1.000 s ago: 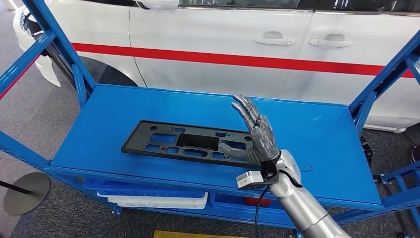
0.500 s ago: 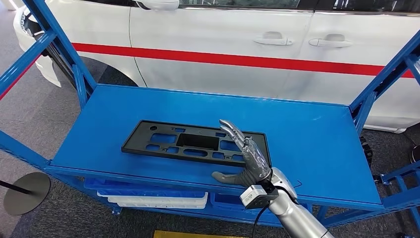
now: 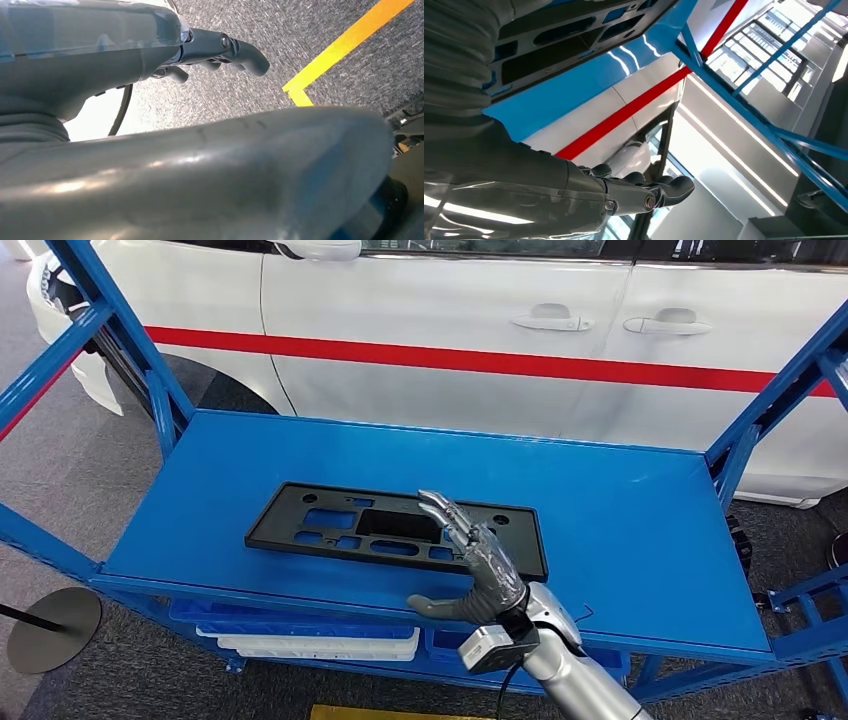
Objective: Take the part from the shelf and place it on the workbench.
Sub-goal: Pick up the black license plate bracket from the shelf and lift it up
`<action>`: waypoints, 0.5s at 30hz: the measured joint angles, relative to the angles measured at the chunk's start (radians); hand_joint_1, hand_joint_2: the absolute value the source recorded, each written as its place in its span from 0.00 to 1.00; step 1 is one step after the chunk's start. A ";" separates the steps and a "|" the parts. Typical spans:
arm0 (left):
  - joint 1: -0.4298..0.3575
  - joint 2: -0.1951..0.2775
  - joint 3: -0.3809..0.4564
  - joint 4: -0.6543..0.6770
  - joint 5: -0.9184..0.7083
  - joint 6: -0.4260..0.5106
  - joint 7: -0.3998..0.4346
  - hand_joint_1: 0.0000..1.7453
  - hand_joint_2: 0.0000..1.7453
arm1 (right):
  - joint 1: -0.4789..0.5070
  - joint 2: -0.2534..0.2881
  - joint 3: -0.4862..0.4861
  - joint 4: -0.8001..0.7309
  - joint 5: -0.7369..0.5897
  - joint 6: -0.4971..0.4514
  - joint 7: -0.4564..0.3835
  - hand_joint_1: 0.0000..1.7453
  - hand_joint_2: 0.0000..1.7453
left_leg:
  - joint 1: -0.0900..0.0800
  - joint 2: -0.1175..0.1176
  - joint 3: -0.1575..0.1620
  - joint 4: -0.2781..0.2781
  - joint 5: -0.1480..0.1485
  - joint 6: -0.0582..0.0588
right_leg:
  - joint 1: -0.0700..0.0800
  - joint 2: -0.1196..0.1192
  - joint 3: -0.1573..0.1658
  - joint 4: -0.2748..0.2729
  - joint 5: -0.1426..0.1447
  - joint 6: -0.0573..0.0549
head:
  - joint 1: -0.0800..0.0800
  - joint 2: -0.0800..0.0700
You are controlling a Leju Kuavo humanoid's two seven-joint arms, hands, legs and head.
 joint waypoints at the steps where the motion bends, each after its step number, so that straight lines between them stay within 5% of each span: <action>1: -0.001 0.000 0.000 0.000 0.002 0.000 0.001 0.00 0.00 | -0.006 0.015 0.006 0.011 0.039 -0.022 0.004 0.00 1.00 | 0.000 0.000 0.000 0.000 0.000 0.000 | 0.000 0.000 0.000 0.000 0.000 0.000 | 0.000 0.000; 8: -0.007 0.000 -0.016 0.000 0.005 0.001 0.006 0.00 0.00 | -0.115 0.145 0.072 0.184 0.359 -0.186 0.174 0.00 1.00 | 0.002 0.000 0.000 0.000 0.001 -0.002 | 0.002 0.001 0.000 0.000 0.000 0.000 | 0.000 0.000; 15: -0.011 0.000 -0.024 0.000 0.012 0.002 0.011 0.00 0.00 | -0.191 0.237 0.115 0.332 0.406 -0.164 0.209 0.00 1.00 | 0.002 0.000 0.000 0.000 0.002 -0.003 | 0.002 0.000 0.000 0.000 0.000 0.000 | 0.000 0.000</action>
